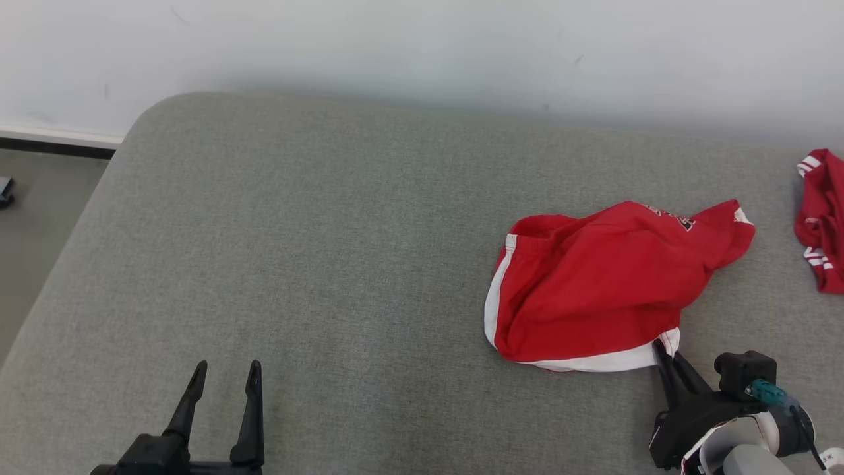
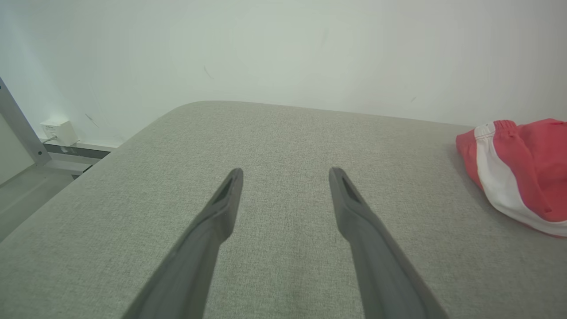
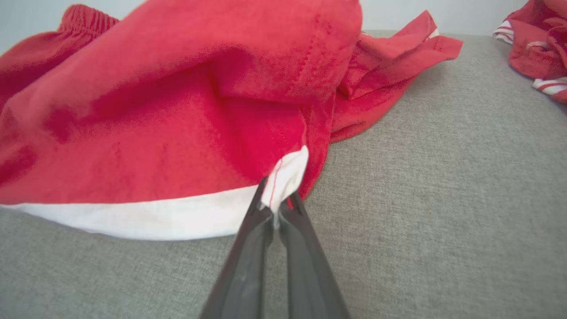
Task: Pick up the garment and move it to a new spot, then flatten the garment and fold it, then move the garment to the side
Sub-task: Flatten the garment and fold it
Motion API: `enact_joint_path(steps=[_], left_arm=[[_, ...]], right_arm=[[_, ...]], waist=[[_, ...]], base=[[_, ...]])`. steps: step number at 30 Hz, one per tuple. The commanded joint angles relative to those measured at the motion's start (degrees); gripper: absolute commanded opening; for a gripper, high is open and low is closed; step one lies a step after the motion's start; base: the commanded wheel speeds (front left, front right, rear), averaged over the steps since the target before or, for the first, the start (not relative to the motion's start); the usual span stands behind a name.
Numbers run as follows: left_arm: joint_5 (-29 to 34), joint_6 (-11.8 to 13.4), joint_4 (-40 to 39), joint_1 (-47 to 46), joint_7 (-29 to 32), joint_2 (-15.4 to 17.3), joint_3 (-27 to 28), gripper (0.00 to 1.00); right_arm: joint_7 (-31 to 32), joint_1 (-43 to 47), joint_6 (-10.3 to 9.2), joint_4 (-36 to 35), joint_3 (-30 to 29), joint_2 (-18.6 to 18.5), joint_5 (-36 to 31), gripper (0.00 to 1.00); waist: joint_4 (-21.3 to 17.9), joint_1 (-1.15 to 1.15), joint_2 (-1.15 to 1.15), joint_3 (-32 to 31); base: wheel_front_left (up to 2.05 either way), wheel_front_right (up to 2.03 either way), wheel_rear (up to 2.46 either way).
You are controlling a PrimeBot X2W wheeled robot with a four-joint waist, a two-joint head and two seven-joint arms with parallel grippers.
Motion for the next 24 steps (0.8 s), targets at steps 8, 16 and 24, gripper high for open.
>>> enact_joint_path(steps=[8,16,24], left_arm=[[0.02,0.11,0.32,2.07,-0.16,-0.52,0.76,1.0],[0.65,0.11,0.18,2.05,-0.16,-0.84,0.27,1.0],[0.61,0.1,0.77,2.24,-0.16,-0.69,0.07,1.0]], right_arm=[[-1.55,6.56,-0.18,-8.62,-1.75,-0.18,3.38,0.0],[-1.55,18.74,-0.18,-22.76,-7.86,-0.29,0.8,0.0],[-0.56,25.57,-0.18,-26.28,-12.81,1.25,-0.41,0.0]], waist=[[-4.05,-0.01,-0.01,-3.78],[-7.08,-0.01,-0.01,-4.34],[-7.38,-0.01,-0.01,-4.75]], base=[[0.0,0.0,0.0],[0.0,0.0,0.0],[0.0,0.0,0.0]])
